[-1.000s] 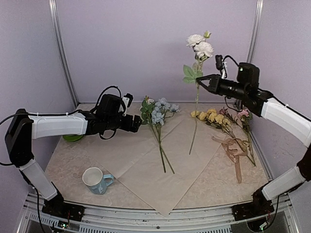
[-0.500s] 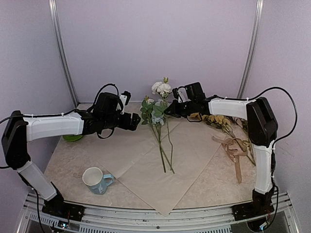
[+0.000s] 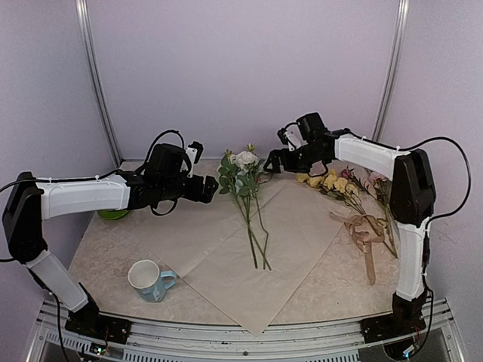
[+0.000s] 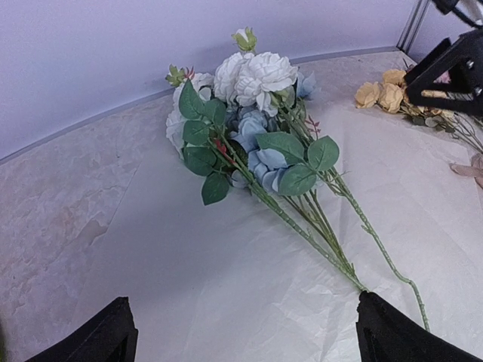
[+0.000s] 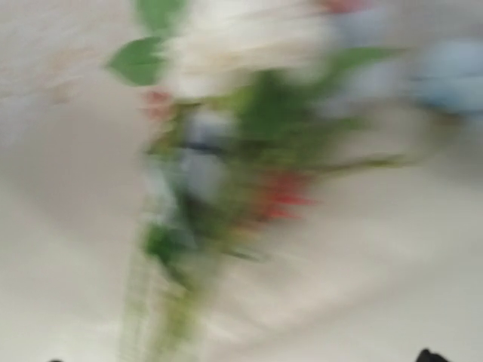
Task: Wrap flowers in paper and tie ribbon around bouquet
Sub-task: Place the fake flower on the flattened wrapping paper, then pick up the fake flower from the corner of the board.
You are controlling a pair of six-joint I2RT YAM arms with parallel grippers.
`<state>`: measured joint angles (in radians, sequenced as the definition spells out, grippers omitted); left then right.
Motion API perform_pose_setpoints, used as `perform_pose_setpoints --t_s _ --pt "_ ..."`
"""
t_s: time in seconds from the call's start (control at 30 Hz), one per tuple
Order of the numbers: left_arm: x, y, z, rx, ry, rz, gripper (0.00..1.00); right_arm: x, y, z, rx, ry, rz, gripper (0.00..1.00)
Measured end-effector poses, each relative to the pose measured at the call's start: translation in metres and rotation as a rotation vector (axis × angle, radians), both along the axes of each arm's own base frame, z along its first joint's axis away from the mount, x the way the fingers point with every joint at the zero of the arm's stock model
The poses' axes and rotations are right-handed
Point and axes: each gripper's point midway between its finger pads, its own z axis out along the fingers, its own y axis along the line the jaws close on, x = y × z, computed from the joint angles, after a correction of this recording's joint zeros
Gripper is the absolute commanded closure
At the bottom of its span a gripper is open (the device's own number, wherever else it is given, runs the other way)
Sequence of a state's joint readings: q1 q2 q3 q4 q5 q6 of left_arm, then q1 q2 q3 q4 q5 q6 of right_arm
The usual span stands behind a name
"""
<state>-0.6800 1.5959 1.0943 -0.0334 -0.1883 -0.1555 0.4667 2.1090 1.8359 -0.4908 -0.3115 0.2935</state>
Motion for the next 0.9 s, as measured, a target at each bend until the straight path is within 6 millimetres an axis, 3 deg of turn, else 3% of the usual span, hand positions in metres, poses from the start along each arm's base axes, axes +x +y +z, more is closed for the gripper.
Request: perform_pose_setpoints --t_s 0.07,0.13,0.2,0.23,0.33,0.4,0.5,0.63,0.77,0.9 --pt "0.0 0.0 0.0 0.0 0.0 0.0 0.01 0.003 -0.039 0.017 -0.05 -0.027 -0.051 0.05" --pt "0.0 0.0 0.0 0.0 0.0 0.0 0.01 0.006 -0.095 0.039 -0.089 -0.054 -0.136 0.21" --pt "0.0 0.0 0.0 0.001 0.0 0.0 0.01 0.009 -0.166 0.055 -0.146 -0.078 -0.266 0.44" --pt "0.0 0.0 -0.001 0.001 0.0 0.0 0.01 0.009 -0.2 0.057 -0.185 -0.08 -0.337 0.49" --pt "0.001 0.0 -0.002 0.004 0.001 -0.001 0.01 0.004 -0.293 0.037 -0.315 -0.021 -0.516 0.56" --pt "0.001 -0.001 -0.004 0.008 0.005 -0.002 0.01 -0.001 -0.327 0.01 -0.401 0.057 -0.555 0.54" --pt "0.001 -0.001 -0.009 0.016 0.014 -0.002 0.01 -0.01 -0.353 -0.048 -0.551 0.207 -0.553 0.49" --pt "0.002 -0.001 -0.014 0.021 0.021 -0.002 0.01 -0.021 -0.374 -0.102 -0.694 0.364 -0.544 0.49" --pt "0.002 -0.001 -0.014 0.022 0.021 -0.002 0.01 -0.032 -0.401 -0.113 -0.72 0.421 -0.624 0.68" --pt "0.002 -0.001 -0.015 0.024 0.024 -0.002 0.01 -0.047 -0.427 -0.111 -0.666 0.42 -0.718 0.68"
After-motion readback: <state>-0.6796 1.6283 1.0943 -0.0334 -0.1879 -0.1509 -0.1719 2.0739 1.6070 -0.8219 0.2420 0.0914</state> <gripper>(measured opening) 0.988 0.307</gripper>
